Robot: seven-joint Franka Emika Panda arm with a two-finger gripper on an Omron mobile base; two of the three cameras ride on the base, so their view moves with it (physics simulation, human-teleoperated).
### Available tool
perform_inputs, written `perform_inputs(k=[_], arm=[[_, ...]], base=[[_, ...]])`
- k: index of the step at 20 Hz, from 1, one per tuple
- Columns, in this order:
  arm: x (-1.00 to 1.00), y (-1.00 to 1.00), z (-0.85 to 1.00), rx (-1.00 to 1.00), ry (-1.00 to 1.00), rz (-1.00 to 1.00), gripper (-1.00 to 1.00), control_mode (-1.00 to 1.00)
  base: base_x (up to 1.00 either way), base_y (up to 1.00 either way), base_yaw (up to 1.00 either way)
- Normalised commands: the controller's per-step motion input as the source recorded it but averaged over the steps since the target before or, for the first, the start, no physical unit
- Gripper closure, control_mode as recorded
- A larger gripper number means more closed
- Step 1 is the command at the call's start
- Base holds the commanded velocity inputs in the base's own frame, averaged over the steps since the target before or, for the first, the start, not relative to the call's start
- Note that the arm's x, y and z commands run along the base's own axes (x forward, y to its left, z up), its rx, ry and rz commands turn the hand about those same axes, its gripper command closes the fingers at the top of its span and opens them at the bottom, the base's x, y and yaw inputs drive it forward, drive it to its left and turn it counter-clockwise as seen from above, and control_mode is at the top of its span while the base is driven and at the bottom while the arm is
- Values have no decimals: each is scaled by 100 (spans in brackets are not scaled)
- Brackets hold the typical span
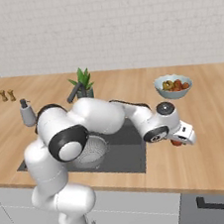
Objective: Put the colander in the sink, put the orange in the colander, and turn on the sink faucet and pour water over the colander.
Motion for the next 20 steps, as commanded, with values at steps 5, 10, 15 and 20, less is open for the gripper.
perform_inputs(k=[5, 10, 15, 20], arm=[[27, 0, -16, 2, -4, 0, -100, -100], [17, 0, -5, 0, 0, 0, -100, -100], [21, 0, 0, 0, 0, 0, -100, -100], [24, 0, -3, 0, 0, 1, -100, -100]], base=[[0, 0, 0], [0, 0, 0], [0, 0, 0], [0, 0, 0]])
